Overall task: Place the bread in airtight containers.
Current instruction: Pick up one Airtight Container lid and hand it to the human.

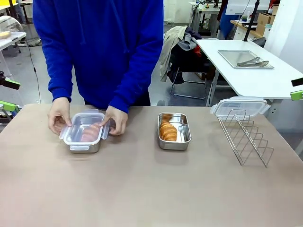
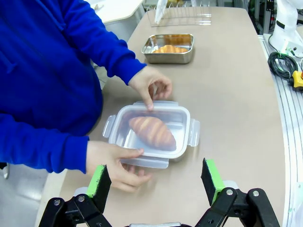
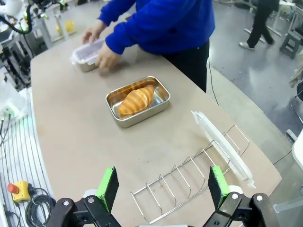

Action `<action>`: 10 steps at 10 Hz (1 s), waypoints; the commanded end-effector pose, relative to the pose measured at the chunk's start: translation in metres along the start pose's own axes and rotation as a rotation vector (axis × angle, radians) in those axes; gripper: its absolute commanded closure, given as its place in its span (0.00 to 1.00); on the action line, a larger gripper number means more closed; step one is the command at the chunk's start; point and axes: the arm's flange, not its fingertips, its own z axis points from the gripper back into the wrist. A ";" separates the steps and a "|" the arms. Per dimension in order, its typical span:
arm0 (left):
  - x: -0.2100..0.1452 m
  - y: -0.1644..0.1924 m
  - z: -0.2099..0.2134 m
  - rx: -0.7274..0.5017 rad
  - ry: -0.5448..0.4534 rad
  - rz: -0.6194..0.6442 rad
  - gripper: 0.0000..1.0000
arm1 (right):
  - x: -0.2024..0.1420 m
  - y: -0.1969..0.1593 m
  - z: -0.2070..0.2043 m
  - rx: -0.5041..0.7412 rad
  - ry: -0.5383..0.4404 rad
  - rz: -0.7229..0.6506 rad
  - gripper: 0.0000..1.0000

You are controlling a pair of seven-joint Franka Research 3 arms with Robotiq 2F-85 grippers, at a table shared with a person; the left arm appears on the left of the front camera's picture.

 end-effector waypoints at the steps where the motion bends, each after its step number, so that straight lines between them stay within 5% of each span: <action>1: 0.000 -0.002 -0.003 0.013 -0.028 -0.015 0.00 | 0.002 -0.001 0.001 0.004 -0.022 0.000 0.00; 10: 0.000 -0.002 -0.003 0.013 -0.028 -0.015 0.00 | 0.002 -0.001 0.001 0.004 -0.022 0.000 0.00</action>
